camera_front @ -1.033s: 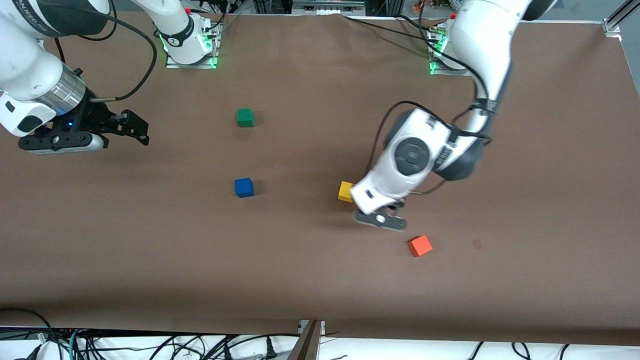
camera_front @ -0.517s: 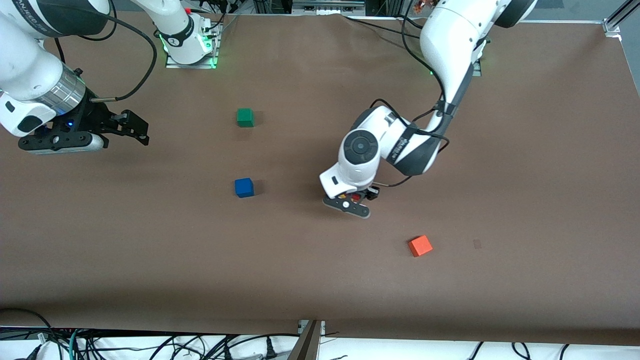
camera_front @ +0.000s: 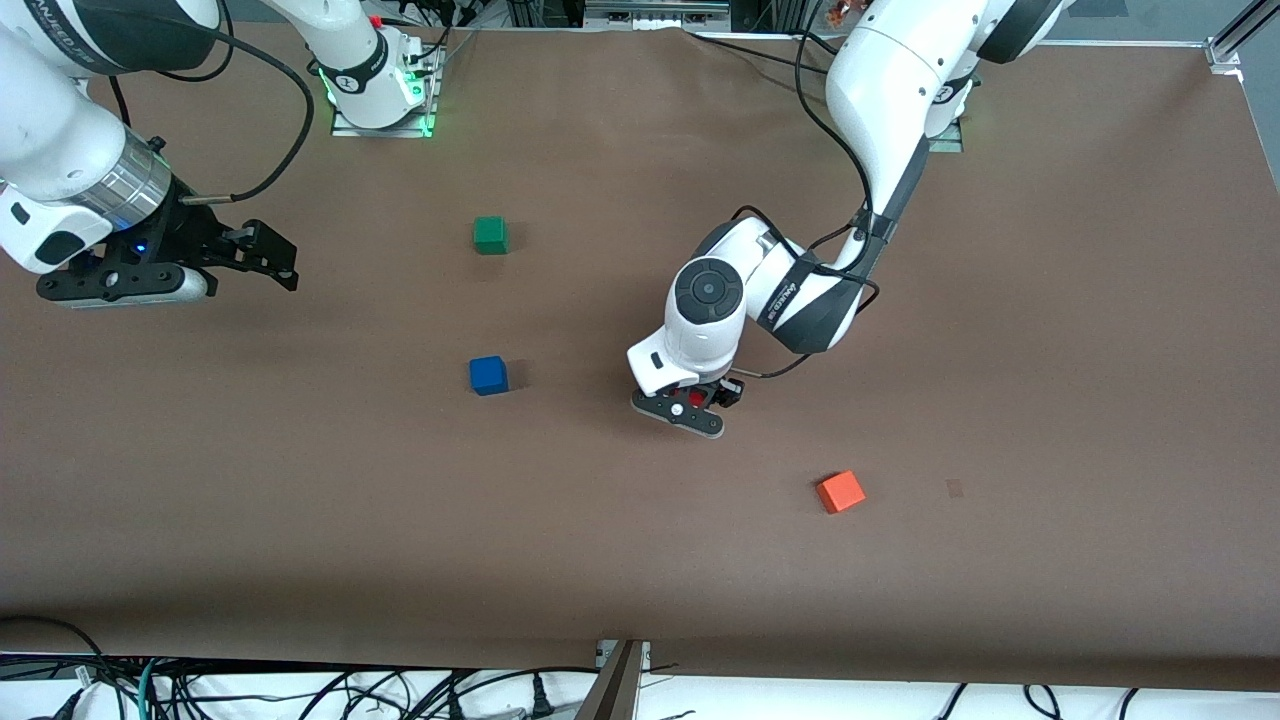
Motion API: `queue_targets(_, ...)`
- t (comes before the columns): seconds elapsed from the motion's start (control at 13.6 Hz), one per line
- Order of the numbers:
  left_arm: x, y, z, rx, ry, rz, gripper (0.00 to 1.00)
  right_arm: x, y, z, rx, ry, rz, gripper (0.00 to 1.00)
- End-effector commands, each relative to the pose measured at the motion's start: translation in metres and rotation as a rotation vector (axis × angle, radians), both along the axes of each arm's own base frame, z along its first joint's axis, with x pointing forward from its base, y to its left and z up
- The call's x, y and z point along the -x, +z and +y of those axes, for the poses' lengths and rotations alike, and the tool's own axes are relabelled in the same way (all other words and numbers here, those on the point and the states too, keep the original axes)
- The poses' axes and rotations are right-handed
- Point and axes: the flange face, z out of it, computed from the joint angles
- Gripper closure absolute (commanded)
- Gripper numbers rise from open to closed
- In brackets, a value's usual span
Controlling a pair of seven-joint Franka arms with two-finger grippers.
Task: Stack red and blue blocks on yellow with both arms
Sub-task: 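Lower the red cube onto the yellow cube with the left gripper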
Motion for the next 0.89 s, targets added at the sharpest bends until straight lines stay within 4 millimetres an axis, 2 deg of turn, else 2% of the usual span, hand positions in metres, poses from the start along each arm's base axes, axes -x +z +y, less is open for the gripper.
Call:
queue_targets(0.0,0.005,-0.005,0.003,-0.028,-0.019,-0.008,0.94,0.002,-0.001,-0.008,0.014,-0.007,0.002,0.0)
queue_targets(0.22,0.009,-0.011,0.004,-0.037,-0.02,0.004,0.94,-0.001,-0.005,-0.02,0.016,-0.019,0.007,0.0)
queue_targets(0.81,0.019,-0.015,-0.001,-0.043,-0.021,0.016,0.92,-0.002,-0.004,-0.02,0.016,-0.018,0.003,0.0)
